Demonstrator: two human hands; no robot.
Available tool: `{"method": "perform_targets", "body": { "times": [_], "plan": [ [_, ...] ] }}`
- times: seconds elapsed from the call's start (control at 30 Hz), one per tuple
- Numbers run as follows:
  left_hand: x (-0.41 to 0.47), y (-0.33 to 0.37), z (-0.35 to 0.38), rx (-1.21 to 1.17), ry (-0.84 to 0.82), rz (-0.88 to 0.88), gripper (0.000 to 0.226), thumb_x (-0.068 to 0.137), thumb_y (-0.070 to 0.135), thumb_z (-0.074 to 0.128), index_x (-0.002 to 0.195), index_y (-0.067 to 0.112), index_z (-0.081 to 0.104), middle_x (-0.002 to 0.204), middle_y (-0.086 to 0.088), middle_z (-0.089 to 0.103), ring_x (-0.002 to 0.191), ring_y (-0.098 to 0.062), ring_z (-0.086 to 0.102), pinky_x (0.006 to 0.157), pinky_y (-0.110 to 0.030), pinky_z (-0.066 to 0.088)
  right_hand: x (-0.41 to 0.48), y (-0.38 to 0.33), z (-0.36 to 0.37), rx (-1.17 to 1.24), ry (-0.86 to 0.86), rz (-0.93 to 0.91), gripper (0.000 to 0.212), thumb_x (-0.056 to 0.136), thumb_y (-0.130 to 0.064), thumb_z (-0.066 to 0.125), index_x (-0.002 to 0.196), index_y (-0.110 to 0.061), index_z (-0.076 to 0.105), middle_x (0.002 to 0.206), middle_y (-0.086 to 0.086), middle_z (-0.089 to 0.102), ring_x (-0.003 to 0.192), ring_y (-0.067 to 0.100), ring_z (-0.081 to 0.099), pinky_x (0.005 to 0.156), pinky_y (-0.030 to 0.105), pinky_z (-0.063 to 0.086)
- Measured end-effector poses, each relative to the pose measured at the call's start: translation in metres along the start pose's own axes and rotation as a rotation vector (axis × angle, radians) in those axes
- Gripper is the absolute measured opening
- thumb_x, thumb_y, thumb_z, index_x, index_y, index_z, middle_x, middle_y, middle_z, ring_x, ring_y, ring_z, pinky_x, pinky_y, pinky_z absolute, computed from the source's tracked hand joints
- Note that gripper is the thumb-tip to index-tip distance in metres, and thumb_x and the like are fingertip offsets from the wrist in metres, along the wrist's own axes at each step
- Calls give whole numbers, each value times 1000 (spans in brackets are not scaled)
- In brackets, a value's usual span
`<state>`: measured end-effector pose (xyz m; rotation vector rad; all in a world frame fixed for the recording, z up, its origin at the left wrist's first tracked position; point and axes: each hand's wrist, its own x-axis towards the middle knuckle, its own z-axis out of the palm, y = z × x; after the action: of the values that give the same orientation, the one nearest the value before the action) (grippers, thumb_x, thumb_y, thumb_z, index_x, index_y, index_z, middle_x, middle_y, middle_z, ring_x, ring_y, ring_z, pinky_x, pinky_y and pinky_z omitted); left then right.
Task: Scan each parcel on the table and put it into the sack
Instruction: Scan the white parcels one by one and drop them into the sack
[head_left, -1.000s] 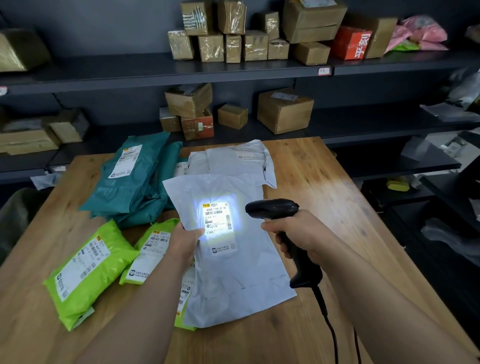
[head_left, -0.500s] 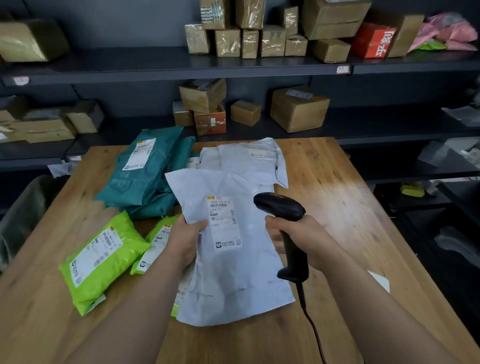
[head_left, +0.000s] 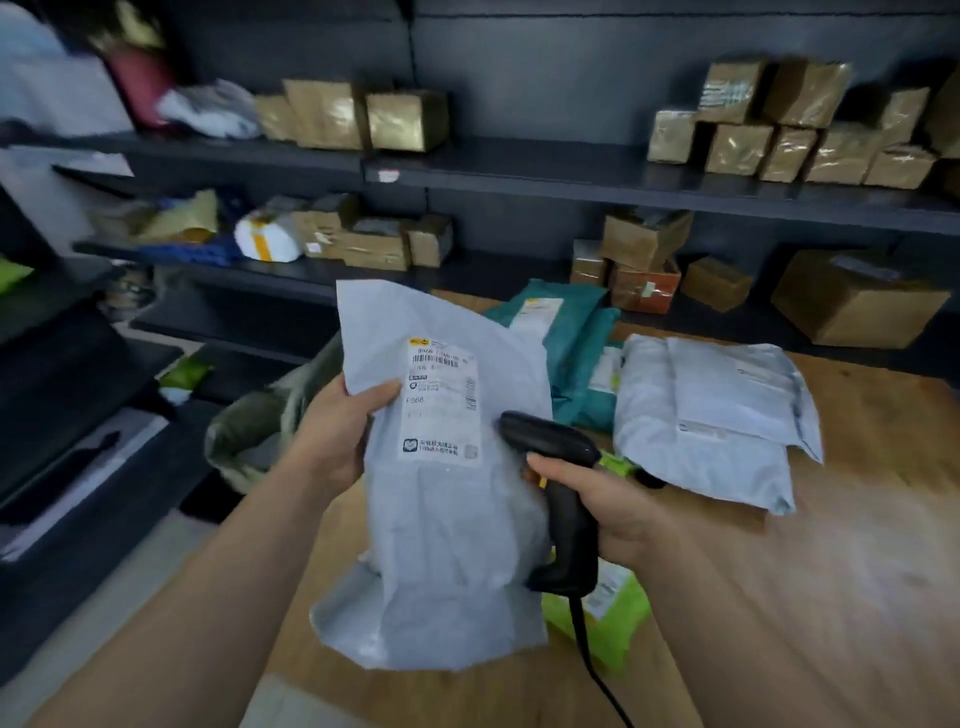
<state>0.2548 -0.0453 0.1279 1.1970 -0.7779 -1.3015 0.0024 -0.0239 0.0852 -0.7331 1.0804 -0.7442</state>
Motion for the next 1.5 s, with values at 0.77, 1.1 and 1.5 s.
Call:
{"method": "perform_targets", "body": {
  "times": [0.77,1.1,1.5],
  "plan": [
    [113,107,-491,548,234,-138,35,77,8,75,108,19,64,105,-3,72,95,-28,70,91,-50,54,255,59,472,-367,134,-27,9,83,-12,67,91,-9,66,83,13,58,81,26,55,72,33,43],
    [328,76,-530,568,17,-275,49,75,5,77,119,23,61,109,1,71,95,-22,70,85,-44,57,417,39,483,-284,331,133,11,85,-14,70,94,-10,65,84,10,61,80,27,58,73,35,47],
    [514,-13,-531,748,-390,-522,26,84,16,69,110,16,66,106,-4,71,90,-18,69,74,-30,56,530,47,462,-259,617,338,11,81,-4,72,77,-7,62,71,9,63,61,21,59,50,24,47]
  ]
}}
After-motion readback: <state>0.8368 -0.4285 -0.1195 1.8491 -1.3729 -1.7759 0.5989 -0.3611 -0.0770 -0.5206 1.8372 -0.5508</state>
